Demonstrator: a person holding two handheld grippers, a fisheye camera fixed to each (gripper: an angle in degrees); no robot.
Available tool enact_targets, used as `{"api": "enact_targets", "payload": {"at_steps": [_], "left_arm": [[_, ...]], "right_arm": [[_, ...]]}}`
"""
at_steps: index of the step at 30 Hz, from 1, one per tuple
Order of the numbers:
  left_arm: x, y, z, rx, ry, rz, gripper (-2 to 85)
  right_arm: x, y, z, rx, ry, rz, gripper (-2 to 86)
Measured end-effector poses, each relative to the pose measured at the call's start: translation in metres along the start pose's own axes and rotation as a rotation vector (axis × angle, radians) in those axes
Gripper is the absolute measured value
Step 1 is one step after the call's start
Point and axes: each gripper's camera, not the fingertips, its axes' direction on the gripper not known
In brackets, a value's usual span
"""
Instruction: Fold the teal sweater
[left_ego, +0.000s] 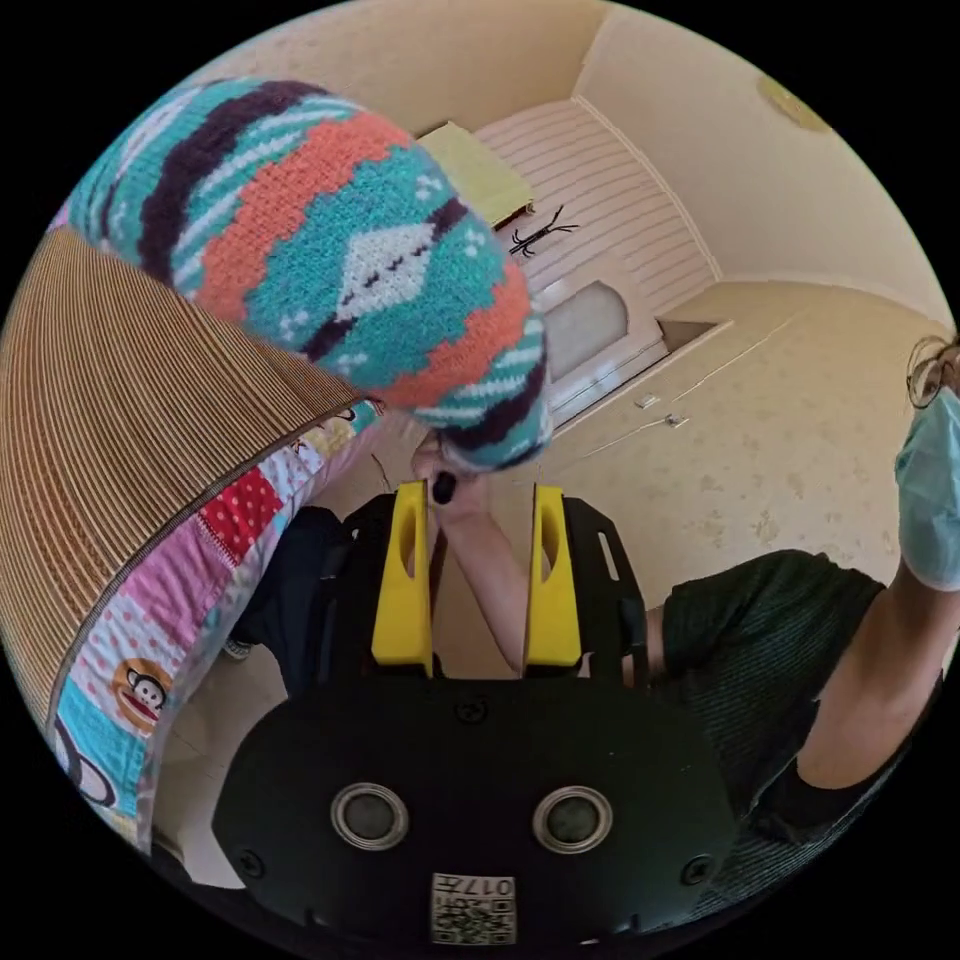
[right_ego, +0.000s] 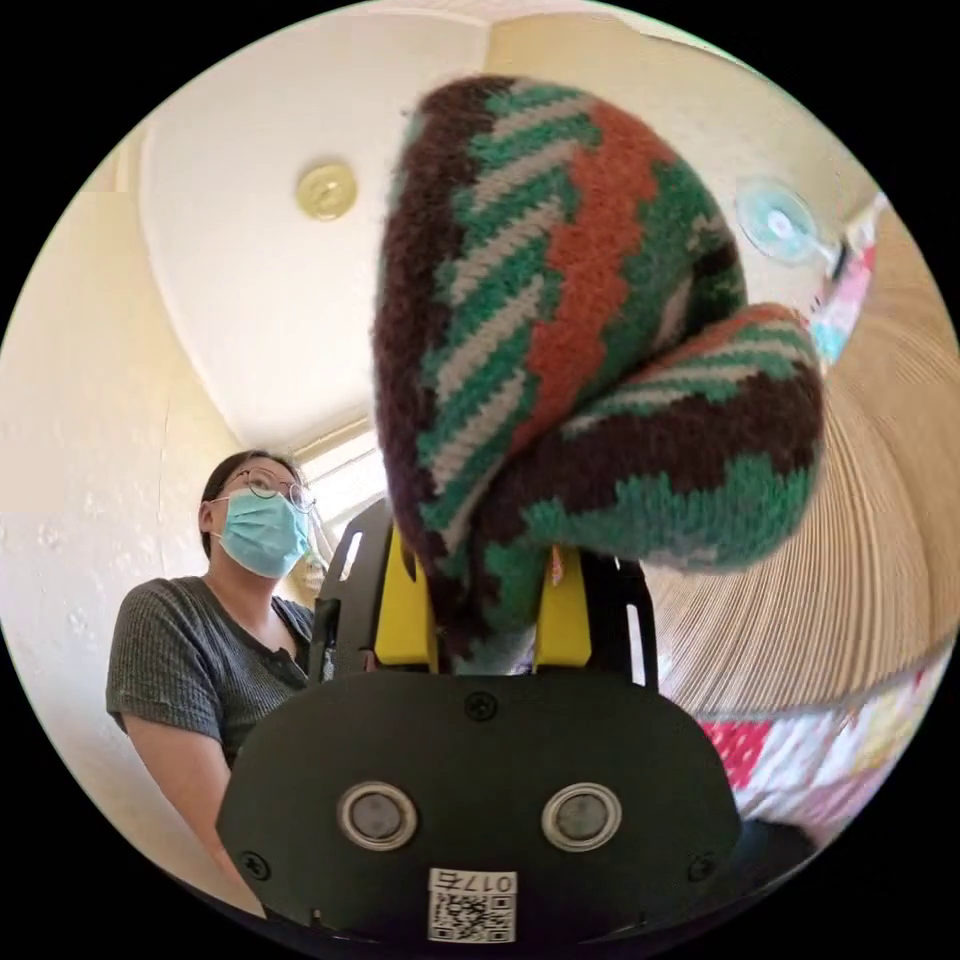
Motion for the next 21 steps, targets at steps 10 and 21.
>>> {"api": "enact_targets", "payload": {"at_steps": [10, 21], "left_arm": [[-0.03, 0.119, 0.009, -0.129, -0.451, -0.118, 13.7], [-0.081, 0.2, 0.032, -0.113, -0.476, -0.431, 13.6]], "right_arm": [[-0.03, -0.246, -0.128, 0.26, 0.547, -0.142, 16.7], [0.127, -0.146, -0.272, 0.524, 0.999, 0.405, 14.0]]}}
